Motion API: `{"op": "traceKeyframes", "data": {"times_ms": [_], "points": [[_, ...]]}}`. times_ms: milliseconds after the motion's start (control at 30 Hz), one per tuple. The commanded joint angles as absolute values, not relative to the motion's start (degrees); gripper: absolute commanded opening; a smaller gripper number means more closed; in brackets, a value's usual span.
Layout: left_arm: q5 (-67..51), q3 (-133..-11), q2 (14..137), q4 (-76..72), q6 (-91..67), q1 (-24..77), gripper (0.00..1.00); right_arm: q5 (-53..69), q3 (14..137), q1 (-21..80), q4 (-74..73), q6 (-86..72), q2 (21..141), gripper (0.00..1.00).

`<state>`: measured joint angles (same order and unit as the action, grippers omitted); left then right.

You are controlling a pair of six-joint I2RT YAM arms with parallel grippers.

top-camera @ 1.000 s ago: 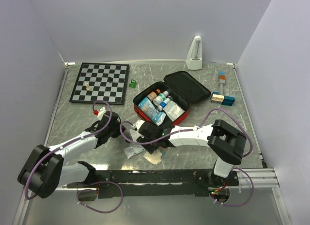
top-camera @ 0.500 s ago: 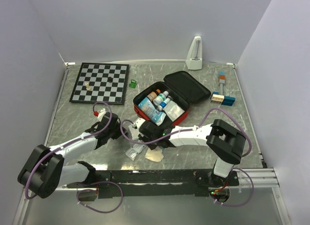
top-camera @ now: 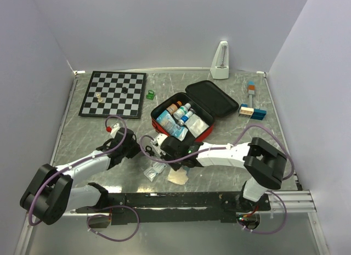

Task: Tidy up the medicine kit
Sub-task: Pick up the scissors from the center of the board, then place the scissors in the medicine box.

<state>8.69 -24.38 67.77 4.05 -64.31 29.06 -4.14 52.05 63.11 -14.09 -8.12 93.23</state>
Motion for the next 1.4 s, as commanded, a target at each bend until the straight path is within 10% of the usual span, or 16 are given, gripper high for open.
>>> {"op": "traceKeyframes", "data": {"times_ms": [0, 767, 1367], "points": [[8.0, -24.1, 66.8, 2.5, -64.9, 28.8, 0.21, -3.7, 52.5, 63.4, -16.1, -7.8, 87.3, 0.05], [13.0, -25.5, 59.1, 9.5, -65.0, 27.5, 0.22, -6.3, 55.3, 62.8, -25.9, -7.5, 75.1, 0.0], [9.6, -23.6, 53.2, 10.5, -63.0, 24.7, 0.21, -5.5, 69.3, 39.2, -26.7, -0.5, 85.2, 0.0]]}}
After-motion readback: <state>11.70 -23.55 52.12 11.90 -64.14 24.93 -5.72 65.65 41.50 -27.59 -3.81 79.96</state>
